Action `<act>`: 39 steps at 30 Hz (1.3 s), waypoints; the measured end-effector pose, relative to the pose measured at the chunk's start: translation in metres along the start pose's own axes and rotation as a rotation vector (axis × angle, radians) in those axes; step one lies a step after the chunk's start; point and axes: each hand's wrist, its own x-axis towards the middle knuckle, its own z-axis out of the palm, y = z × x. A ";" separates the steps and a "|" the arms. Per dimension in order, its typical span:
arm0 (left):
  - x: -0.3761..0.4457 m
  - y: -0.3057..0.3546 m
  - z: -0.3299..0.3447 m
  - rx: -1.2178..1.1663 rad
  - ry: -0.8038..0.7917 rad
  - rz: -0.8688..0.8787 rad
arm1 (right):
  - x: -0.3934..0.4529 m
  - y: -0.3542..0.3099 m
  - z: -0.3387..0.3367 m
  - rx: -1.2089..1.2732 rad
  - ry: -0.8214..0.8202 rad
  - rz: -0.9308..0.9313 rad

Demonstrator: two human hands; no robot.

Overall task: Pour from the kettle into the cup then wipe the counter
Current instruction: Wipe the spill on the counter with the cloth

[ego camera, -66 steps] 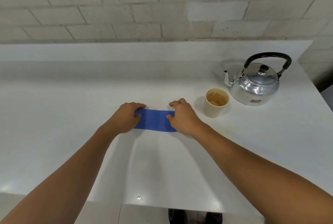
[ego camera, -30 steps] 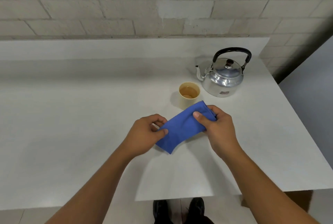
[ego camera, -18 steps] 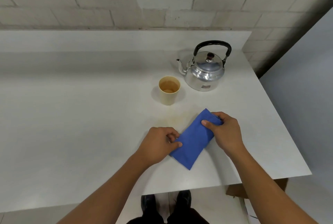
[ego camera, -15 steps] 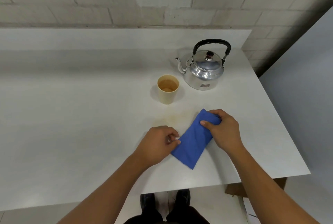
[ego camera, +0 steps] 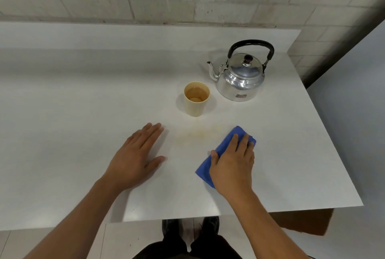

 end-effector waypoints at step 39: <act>-0.003 -0.006 0.007 0.013 -0.015 -0.049 | 0.056 0.046 0.006 0.175 -0.002 -0.541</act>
